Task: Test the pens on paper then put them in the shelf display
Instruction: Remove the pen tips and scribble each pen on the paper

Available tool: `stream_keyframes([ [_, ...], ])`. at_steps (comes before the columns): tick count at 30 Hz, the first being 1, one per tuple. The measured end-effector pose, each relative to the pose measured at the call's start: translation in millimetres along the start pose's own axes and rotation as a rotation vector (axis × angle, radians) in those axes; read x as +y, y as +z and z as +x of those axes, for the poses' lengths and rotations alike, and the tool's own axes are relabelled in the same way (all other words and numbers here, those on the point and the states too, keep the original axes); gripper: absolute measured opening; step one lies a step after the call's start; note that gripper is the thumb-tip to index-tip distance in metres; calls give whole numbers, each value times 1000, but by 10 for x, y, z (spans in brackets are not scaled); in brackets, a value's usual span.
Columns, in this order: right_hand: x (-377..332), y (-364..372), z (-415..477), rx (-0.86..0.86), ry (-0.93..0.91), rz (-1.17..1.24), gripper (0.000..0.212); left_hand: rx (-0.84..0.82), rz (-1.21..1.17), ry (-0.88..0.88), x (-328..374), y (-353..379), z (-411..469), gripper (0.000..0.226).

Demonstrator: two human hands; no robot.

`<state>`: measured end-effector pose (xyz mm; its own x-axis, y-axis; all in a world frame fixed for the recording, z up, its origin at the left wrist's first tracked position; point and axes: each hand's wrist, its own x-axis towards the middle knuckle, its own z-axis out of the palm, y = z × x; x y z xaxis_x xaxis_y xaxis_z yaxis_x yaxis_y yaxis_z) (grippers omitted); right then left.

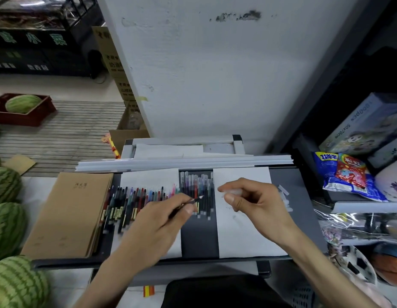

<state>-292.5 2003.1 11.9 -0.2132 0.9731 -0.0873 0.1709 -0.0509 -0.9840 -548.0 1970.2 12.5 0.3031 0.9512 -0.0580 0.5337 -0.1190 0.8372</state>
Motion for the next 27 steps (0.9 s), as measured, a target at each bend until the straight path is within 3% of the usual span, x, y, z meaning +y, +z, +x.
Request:
stream_keyframes([
  [7,-322,15,-105,-70,-73,-30,18,70,263,197,280,-74,-33,25],
  [16,-281,130,-189,-57,-220,-357,21,2,324,183,335,-2,-32,32],
  [21,-129,276,-170,20,-143,-333,25,-17,283,143,187,191,29,26],
  [24,67,291,-138,-44,-9,-243,25,-59,205,96,-22,337,37,29],
  [27,412,301,-133,-140,135,-276,21,-210,168,19,-319,510,45,32],
])
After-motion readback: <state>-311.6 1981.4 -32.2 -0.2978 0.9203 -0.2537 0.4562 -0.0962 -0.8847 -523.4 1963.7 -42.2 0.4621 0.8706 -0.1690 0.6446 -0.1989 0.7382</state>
